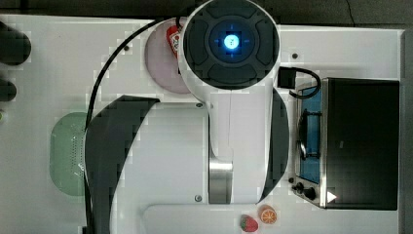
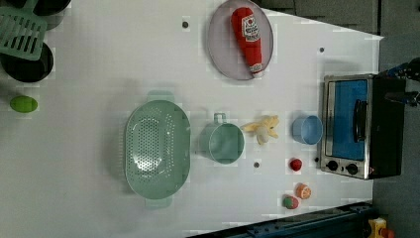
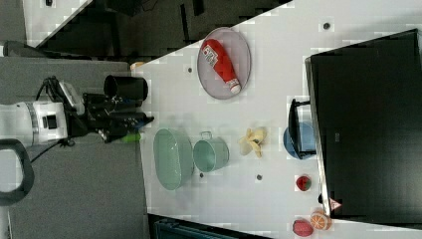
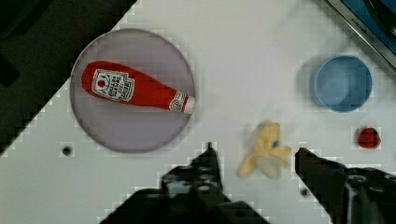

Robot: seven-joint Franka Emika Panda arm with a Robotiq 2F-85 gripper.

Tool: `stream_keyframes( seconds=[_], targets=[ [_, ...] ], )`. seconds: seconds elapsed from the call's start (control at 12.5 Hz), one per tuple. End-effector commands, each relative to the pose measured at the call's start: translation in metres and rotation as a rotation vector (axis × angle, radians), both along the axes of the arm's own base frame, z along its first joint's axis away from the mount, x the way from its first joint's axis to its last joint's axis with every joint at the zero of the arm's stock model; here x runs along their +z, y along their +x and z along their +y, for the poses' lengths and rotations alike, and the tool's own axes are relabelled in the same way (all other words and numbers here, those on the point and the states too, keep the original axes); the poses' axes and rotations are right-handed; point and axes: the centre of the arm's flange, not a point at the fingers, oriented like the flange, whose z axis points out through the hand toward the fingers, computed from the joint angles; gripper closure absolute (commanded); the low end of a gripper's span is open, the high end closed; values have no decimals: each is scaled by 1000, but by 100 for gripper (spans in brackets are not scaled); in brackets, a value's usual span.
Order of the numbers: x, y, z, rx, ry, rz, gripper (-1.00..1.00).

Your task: Pick banana from table and place on oven.

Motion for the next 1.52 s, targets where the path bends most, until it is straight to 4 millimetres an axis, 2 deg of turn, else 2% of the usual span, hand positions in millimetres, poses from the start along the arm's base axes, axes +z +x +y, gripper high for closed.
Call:
stream_keyframes(
  seconds=[0.08, 0.24, 0.48, 0.64, 0.8, 1.12, 1.28, 1.52],
  targets=[
    [75, -131, -22, -86, 13, 8, -60],
    [75, -131, -22, -86, 13, 9, -100],
    [67, -128, -22, -85, 12, 27, -100],
    [40, -118, -22, -85, 11, 67, -100],
    [1, -102, -21, -83, 10, 97, -100],
    [-92, -73, -21, -80, 8, 139, -100],
    [-136, -65, -22, -80, 8, 136, -100],
    [-202, -63, -22, -79, 8, 121, -100]
  ],
)
